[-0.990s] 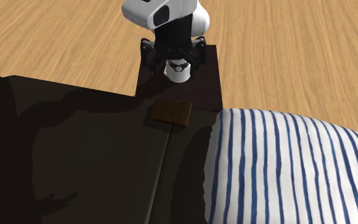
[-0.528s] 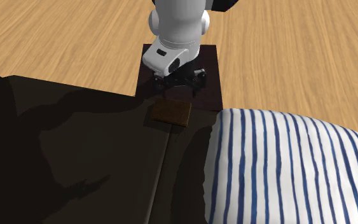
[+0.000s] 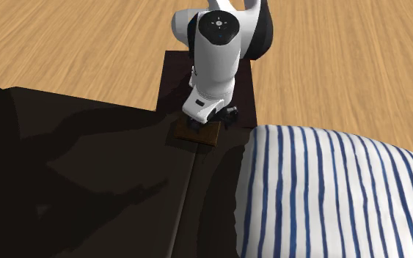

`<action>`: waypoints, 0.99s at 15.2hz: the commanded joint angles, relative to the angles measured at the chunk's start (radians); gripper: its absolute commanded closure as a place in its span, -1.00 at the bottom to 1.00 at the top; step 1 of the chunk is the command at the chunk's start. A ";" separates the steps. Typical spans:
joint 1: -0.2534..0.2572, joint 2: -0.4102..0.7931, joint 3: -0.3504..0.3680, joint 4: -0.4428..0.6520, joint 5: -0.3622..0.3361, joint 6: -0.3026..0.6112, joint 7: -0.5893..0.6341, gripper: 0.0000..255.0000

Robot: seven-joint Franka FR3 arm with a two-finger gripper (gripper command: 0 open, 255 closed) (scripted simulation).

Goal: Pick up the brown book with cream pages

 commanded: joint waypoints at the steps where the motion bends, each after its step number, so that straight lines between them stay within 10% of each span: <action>1: 0.008 0.061 0.010 -0.024 0.002 0.078 0.003 -1.00; 15: 0.012 0.409 0.040 -0.090 -0.024 0.466 0.024 -1.00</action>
